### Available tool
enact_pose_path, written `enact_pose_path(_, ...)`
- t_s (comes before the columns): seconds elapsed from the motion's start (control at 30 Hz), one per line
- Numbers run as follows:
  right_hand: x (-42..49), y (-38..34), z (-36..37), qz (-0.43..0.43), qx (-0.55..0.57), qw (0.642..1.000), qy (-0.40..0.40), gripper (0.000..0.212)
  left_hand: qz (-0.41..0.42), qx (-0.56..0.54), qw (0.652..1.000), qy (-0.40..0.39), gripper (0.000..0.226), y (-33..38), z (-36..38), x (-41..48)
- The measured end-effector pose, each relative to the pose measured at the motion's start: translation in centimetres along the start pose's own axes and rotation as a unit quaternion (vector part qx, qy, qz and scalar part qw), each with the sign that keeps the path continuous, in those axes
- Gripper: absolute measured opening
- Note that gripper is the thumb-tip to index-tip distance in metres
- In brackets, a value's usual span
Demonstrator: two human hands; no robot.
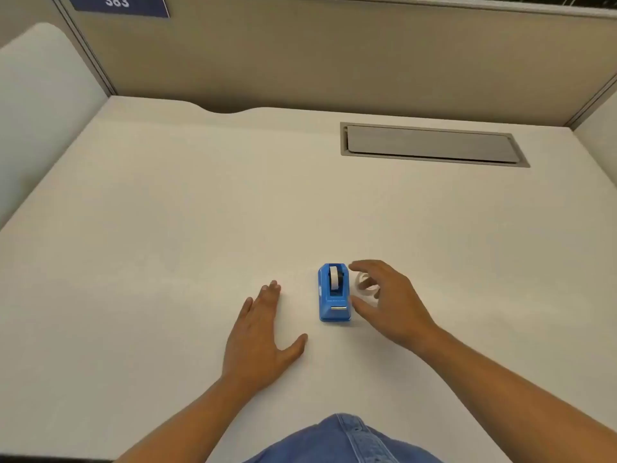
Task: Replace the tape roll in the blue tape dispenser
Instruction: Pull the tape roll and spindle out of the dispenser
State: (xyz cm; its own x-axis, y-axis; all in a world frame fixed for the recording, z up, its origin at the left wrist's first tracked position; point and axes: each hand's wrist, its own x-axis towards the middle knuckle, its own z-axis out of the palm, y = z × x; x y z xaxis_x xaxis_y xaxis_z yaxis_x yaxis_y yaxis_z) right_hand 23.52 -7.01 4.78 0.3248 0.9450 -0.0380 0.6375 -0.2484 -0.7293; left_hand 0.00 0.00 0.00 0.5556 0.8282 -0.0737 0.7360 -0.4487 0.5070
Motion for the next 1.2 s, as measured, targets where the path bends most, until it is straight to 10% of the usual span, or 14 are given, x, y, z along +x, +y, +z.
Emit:
enact_pose_path(0.47, 4.7, -1.0, 0.6, -0.026, -0.102, 0.989, -0.1, 0.054, 0.015, -0.236, 0.965, -0.109, 0.134, 5.2, -0.6, 6.0)
enact_pose_path(1.2, 4.6, -1.9, 0.1, -0.069, -0.107, 0.988, -0.091, 0.044, -0.007, -0.216, 0.972, -0.096, 0.123, 6.0, -0.5, 6.4)
